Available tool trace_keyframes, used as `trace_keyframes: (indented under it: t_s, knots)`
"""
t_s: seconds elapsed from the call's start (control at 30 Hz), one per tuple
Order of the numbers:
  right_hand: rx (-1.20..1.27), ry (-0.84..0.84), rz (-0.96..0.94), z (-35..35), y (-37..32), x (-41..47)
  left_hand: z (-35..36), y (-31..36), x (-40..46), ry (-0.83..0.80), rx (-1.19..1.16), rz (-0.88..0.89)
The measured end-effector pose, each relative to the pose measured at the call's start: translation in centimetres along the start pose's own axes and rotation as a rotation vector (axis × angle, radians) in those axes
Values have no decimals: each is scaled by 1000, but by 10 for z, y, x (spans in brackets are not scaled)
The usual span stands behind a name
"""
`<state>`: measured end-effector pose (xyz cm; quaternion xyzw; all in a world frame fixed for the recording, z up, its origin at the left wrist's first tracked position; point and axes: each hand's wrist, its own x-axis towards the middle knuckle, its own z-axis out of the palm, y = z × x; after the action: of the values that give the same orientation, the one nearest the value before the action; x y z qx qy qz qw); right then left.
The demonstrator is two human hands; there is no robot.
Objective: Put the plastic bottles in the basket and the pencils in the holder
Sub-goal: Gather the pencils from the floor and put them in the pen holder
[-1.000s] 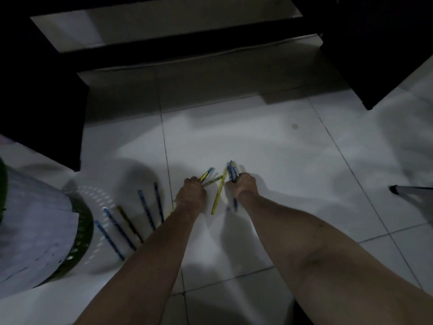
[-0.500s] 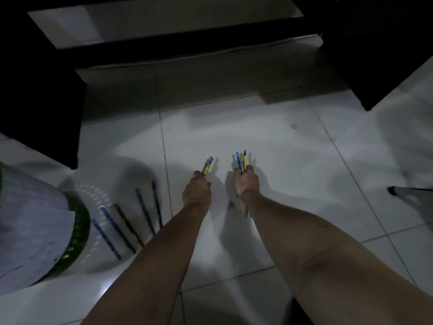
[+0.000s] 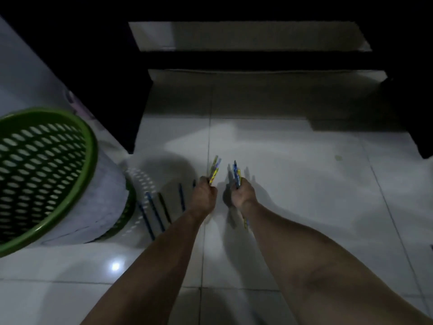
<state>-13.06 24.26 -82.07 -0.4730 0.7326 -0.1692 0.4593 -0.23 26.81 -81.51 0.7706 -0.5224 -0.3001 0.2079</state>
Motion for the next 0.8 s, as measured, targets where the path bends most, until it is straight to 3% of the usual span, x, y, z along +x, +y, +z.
trace_keyframes:
  t_s: [0.17,0.43,0.6,0.8]
  knots:
    - [-55,-117,-38,48,-27,-16,-39,-37,-15,145,-168,-176]
    - [-174,-162,-27,105,-30,-16,-58,-112,-39,179,-56,-523]
    - [-238,-135,-56,114,-25,-16,-60,-138,-51,266,-38,-598]
    - [-237,-81,-51,114,-32,-13,-65,-152,-38,238,-72,-695]
